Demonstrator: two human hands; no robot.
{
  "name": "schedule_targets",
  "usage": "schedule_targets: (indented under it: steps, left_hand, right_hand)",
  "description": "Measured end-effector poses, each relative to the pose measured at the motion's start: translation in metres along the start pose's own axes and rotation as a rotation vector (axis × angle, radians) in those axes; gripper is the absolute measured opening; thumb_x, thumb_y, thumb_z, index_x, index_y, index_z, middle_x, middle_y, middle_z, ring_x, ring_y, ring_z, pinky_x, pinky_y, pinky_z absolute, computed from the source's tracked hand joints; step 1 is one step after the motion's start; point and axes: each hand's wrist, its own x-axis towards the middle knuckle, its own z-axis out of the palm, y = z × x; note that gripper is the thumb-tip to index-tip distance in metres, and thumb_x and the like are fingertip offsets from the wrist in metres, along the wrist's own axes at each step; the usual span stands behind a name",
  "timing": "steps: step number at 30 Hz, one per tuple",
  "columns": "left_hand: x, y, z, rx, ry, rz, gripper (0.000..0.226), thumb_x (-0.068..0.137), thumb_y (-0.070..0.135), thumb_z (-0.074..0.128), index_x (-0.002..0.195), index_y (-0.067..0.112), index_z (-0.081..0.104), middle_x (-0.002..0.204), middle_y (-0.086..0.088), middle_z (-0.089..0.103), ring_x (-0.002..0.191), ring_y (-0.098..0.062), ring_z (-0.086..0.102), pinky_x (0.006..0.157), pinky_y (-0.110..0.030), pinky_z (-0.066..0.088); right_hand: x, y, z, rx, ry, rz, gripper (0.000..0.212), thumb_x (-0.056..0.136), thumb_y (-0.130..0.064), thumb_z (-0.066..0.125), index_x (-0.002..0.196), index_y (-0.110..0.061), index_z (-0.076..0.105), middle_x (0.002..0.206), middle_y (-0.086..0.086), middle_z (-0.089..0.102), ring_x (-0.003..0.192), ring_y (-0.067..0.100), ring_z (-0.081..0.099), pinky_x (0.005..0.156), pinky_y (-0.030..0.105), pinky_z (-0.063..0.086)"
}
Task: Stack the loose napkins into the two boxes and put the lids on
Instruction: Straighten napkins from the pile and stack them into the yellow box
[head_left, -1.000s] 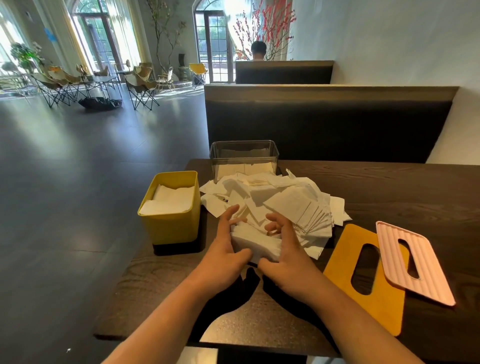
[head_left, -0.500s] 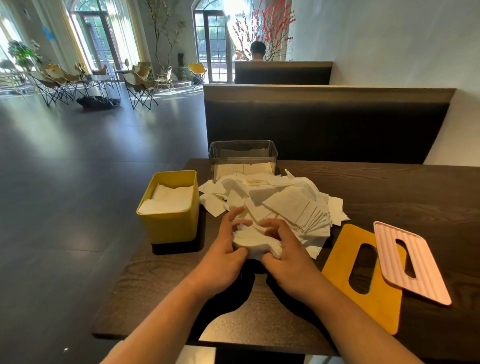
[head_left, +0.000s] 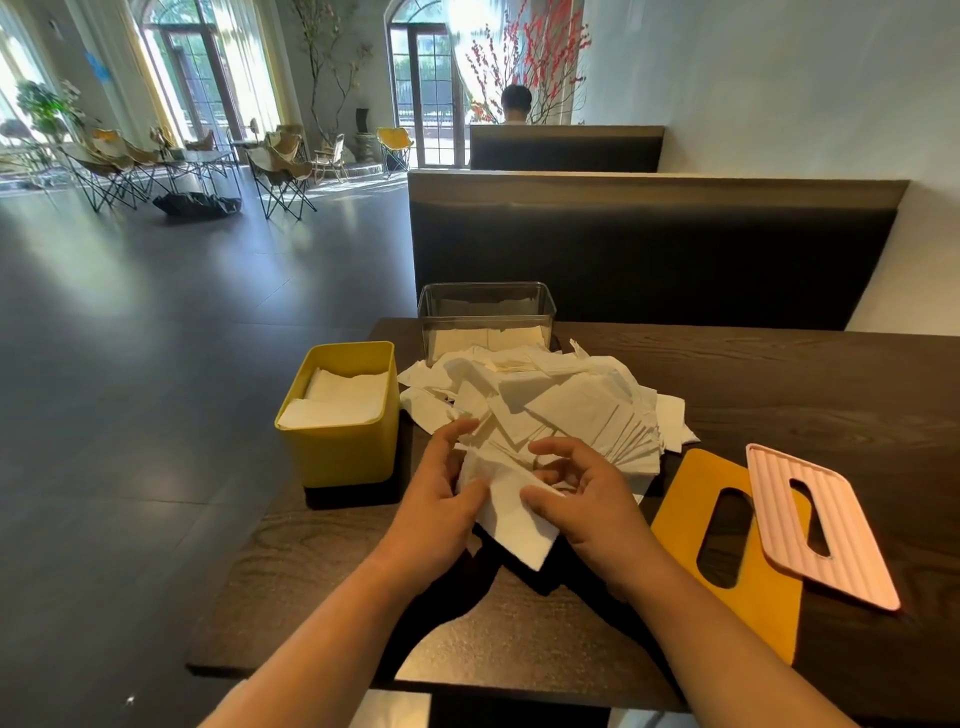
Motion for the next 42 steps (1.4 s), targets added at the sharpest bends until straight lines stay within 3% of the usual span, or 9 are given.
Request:
schedule_targets:
  steps: [6, 14, 18, 25, 29, 33, 36, 39, 42]
  left_hand:
    - [-0.001, 0.005, -0.004, -0.032, 0.039, 0.049, 0.063, 0.094, -0.002, 0.073, 0.142, 0.032, 0.051, 0.132, -0.001, 0.064, 0.104, 0.003, 0.069, 0.079, -0.015, 0.056]
    - [0.0, -0.001, -0.001, -0.014, -0.082, 0.006, 0.094, 0.07, 0.039, 0.094, 0.147, 0.049, 0.04, 0.138, 0.001, 0.061, 0.121, -0.018, 0.068, 0.099, -0.043, 0.06]
    - [-0.004, -0.002, 0.003, 0.113, -0.163, 0.023, 0.079, 0.084, 0.029, 0.086, 0.143, 0.053, 0.04, 0.125, -0.006, 0.068, 0.113, -0.021, 0.072, 0.095, -0.044, 0.062]
    - [-0.007, -0.002, -0.001, -0.07, 0.003, 0.067, 0.058, 0.086, 0.009, 0.08, 0.131, 0.039, 0.058, 0.125, -0.008, 0.065, 0.109, -0.027, 0.072, 0.088, -0.048, 0.064]
    - [-0.005, -0.004, -0.003, -0.109, 0.055, 0.054, 0.058, 0.094, -0.003, 0.068, 0.136, 0.034, 0.054, 0.134, -0.004, 0.065, 0.12, -0.018, 0.068, 0.092, -0.038, 0.062]
    - [-0.005, 0.001, 0.0, 0.057, -0.04, 0.033, 0.077, 0.092, -0.01, 0.061, 0.145, 0.042, 0.041, 0.134, 0.001, 0.058, 0.113, -0.007, 0.069, 0.093, -0.028, 0.059]
    - [-0.004, 0.0, -0.001, 0.076, -0.101, 0.018, 0.087, 0.09, -0.01, 0.059, 0.149, 0.048, 0.034, 0.139, -0.001, 0.056, 0.11, -0.019, 0.073, 0.093, -0.04, 0.062]
    - [-0.004, -0.001, 0.002, 0.04, -0.064, 0.032, 0.081, 0.091, -0.012, 0.056, 0.145, 0.046, 0.042, 0.136, -0.005, 0.058, 0.107, -0.029, 0.073, 0.093, -0.048, 0.062]
    - [-0.004, 0.001, 0.001, -0.017, 0.078, 0.064, 0.064, 0.093, -0.015, 0.057, 0.136, 0.032, 0.053, 0.127, -0.008, 0.062, 0.109, -0.018, 0.07, 0.087, -0.033, 0.061]
  right_hand:
    - [-0.001, -0.011, -0.004, 0.091, -0.204, 0.203, 0.03, 0.093, -0.017, 0.076, 0.122, -0.015, 0.07, 0.107, 0.013, 0.079, 0.101, 0.033, 0.075, 0.09, 0.043, 0.056]
    - [-0.004, -0.017, -0.004, 0.28, -0.145, 0.163, 0.042, 0.09, 0.0, 0.072, 0.129, -0.016, 0.068, 0.117, 0.011, 0.077, 0.112, 0.032, 0.073, 0.096, 0.045, 0.06]
    - [-0.006, -0.019, -0.004, 0.46, -0.143, 0.157, 0.045, 0.091, 0.005, 0.067, 0.132, -0.013, 0.067, 0.121, 0.017, 0.075, 0.112, 0.034, 0.073, 0.089, 0.042, 0.063]
    - [-0.001, -0.013, -0.004, 0.49, -0.018, 0.089, 0.046, 0.083, 0.002, 0.075, 0.126, -0.01, 0.06, 0.115, 0.018, 0.075, 0.105, 0.033, 0.074, 0.08, 0.041, 0.065]
    - [0.0, -0.002, 0.002, 0.125, 0.0, 0.034, 0.053, 0.092, 0.007, 0.069, 0.125, -0.033, 0.061, 0.117, 0.009, 0.072, 0.11, 0.031, 0.071, 0.09, 0.045, 0.063]
    - [-0.003, -0.003, 0.008, -0.139, -0.106, -0.026, 0.077, 0.087, -0.003, 0.07, 0.136, -0.055, 0.041, 0.134, -0.004, 0.054, 0.111, 0.013, 0.066, 0.094, 0.034, 0.06]
    - [-0.005, -0.007, 0.007, -0.175, -0.153, -0.044, 0.086, 0.087, 0.004, 0.062, 0.144, -0.054, 0.032, 0.132, -0.008, 0.051, 0.099, 0.001, 0.068, 0.089, 0.028, 0.059]
    - [-0.002, -0.005, 0.011, -0.088, -0.065, -0.084, 0.081, 0.091, 0.012, 0.053, 0.138, -0.053, 0.045, 0.13, 0.003, 0.056, 0.109, 0.021, 0.068, 0.097, 0.046, 0.059]
    - [0.001, -0.002, 0.014, -0.082, -0.005, -0.11, 0.077, 0.093, 0.008, 0.06, 0.136, -0.054, 0.046, 0.125, 0.004, 0.058, 0.11, 0.026, 0.065, 0.097, 0.05, 0.058]
